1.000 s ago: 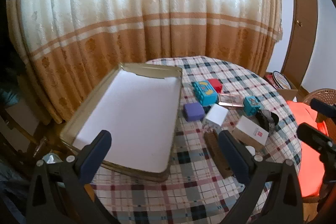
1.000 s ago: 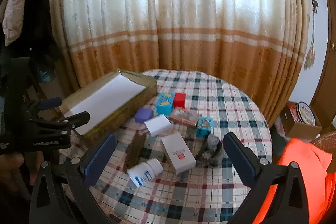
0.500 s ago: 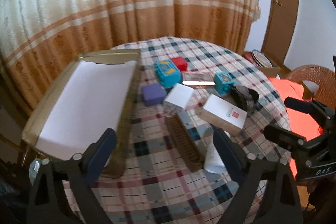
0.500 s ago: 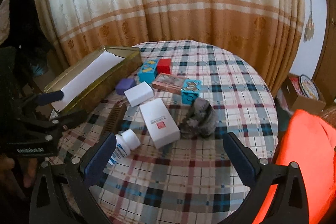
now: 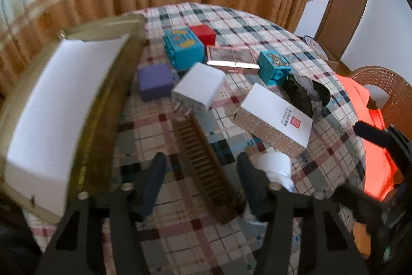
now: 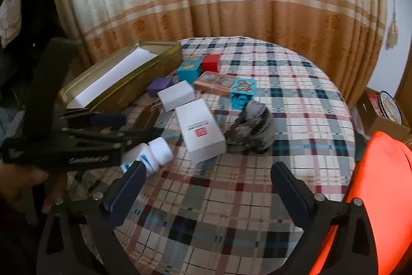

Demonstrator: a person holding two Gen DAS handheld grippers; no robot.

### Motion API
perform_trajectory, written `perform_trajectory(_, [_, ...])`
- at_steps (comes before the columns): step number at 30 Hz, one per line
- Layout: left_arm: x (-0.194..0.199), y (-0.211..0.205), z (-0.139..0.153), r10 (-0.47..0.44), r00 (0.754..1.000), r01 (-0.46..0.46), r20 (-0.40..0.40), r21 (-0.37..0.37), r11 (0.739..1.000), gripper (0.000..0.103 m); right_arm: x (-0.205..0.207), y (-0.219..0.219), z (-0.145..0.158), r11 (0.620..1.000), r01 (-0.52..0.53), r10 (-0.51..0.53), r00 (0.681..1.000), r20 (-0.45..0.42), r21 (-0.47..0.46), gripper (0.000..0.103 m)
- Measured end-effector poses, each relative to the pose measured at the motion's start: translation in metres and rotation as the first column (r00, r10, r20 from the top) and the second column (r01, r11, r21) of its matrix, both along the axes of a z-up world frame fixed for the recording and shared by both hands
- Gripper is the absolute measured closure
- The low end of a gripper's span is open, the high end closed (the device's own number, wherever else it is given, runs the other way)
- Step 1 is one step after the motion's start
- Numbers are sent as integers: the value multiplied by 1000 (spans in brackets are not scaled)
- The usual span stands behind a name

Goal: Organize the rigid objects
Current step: 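Grasp the brown comb with the left tool while the right tool grasps the white pill bottle, then carry the comb and pill bottle over the gold tray with both tools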

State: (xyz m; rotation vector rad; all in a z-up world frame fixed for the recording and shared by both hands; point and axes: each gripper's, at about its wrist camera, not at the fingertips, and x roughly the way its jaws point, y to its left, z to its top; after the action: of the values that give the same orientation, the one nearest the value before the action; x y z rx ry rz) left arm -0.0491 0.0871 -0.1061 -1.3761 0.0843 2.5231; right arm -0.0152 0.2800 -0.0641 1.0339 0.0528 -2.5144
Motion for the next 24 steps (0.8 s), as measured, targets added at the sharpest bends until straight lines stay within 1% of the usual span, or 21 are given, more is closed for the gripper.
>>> perform_trajectory(1, [-2, 0, -4, 2, 1000, -2, 18, 2, 1000, 56, 1, -3, -1, 1000, -8, 8, 1000, 0, 2, 6])
perform_trajectory(2, [-2, 1, -4, 5, 1000, -5, -1, -3, 1000, 58, 2, -6, -2, 1000, -21, 21, 1000, 1, 6, 6])
perform_trajectory(3, [-3, 2, -4, -1, 1000, 1, -1, -6, 1000, 60, 3, -8, -3, 1000, -29, 29, 1000, 3, 7, 8])
perform_trajectory(5, [-2, 4, -3, -13, 1000, 13, -8, -12, 1000, 69, 4, -15, -6, 998, -61, 61, 998, 13, 4, 11])
perform_trajectory(7, [1, 1, -3, -24, 1000, 24, -6, 10, 1000, 79, 5, -22, -8, 996, -87, 87, 996, 21, 9, 16])
perform_trajectory(9, [1, -2, -2, -28, 1000, 28, -5, 16, 999, 80, 3, -29, -11, 995, -104, 103, 994, 31, 4, 18])
perform_trajectory(11, [2, -6, 2, -29, 1000, 30, -12, 46, 998, 80, 0, -33, -13, 994, -110, 110, 993, 43, -3, 19])
perform_trajectory(13, [6, -6, 7, -31, 999, 32, -36, 41, 999, 80, -2, -39, -15, 993, -121, 121, 991, 50, -2, 20])
perform_trajectory(15, [10, -7, 14, -33, 997, 35, -65, 27, 999, 80, -2, -46, -17, 990, -141, 140, 988, 65, 2, 24])
perform_trajectory(17, [12, -9, 17, -33, 996, 35, -80, 30, 999, 80, -2, -50, -21, 987, -162, 162, 983, 82, -15, 25])
perform_trajectory(20, [6, -11, 14, -35, 997, 37, -65, 36, 999, 80, -5, -52, -25, 989, -147, 147, 986, 84, -1, 25])
perform_trajectory(24, [4, -13, 7, -32, 999, 34, -40, 52, 998, 80, -12, -53, -27, 990, -143, 143, 985, 93, -12, 25])
